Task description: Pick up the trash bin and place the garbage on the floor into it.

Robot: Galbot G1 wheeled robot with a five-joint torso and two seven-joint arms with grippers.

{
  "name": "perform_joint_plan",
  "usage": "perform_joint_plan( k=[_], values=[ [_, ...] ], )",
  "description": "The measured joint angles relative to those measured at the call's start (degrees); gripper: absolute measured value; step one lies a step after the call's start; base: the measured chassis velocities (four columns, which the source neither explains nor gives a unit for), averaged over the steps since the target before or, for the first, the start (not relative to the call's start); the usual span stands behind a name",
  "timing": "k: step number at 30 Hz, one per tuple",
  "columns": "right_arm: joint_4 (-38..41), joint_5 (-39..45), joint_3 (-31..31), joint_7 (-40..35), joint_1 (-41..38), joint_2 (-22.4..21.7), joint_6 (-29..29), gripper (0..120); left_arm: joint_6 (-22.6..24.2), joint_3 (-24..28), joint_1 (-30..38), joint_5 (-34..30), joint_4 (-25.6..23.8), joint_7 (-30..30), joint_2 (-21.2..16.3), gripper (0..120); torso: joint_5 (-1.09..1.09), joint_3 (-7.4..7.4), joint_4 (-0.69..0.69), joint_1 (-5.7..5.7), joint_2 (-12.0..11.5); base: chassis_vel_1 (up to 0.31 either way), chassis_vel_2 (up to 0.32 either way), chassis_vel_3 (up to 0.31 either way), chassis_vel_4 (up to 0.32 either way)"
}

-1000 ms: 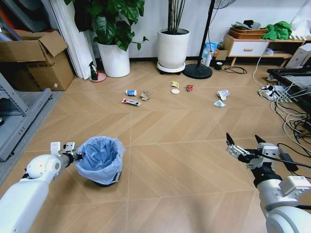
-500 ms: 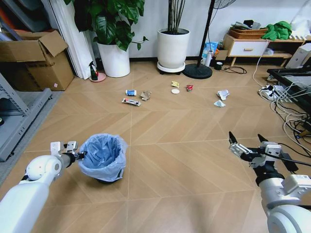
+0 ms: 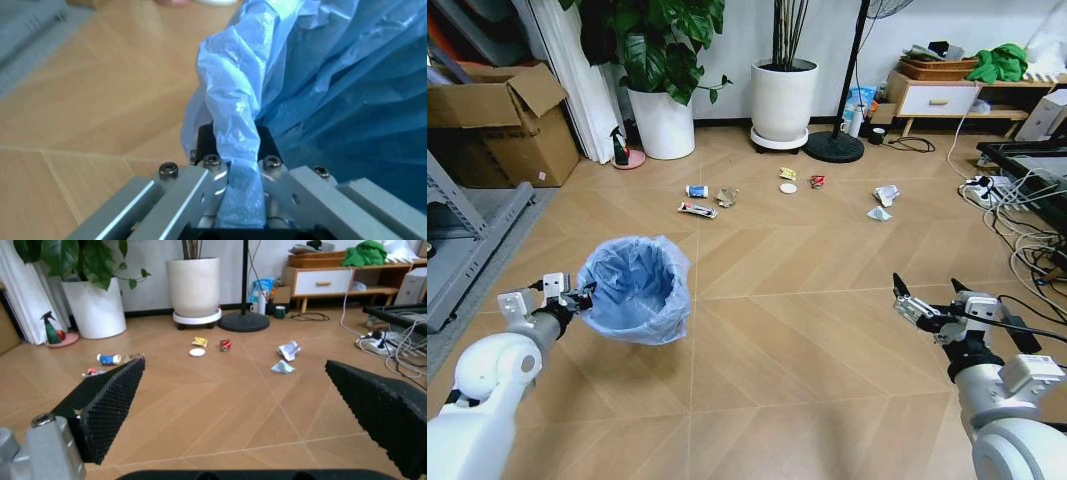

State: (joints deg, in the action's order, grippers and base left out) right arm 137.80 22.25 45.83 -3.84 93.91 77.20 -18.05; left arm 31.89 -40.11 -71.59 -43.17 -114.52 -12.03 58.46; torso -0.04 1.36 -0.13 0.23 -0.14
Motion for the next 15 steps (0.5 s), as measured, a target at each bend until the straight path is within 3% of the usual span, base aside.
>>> perform_joint_plan(
  k=[8, 15],
  values=[
    [0.78, -0.66, 0.32, 1.03, 0.76, 0.38, 0.14, 100, -4.63, -1.42, -5.42, 8.93, -5.95, 0.3, 4.93, 0, -0.02, 0.0, 0.0, 0.0, 0.0, 0.0, 0.0, 0.0, 0.0],
    [1.05, -0.93, 0.51, 1.9, 1.29, -0.01, 0.15, 100, -6.16, -1.38, -9.57, 12.25, -8.37, 1.71, 6.33, 0, 0.0, 0.0, 0.01, 0.0, 0.0, 0.0, 0.0, 0.0, 0.0]
  ],
)
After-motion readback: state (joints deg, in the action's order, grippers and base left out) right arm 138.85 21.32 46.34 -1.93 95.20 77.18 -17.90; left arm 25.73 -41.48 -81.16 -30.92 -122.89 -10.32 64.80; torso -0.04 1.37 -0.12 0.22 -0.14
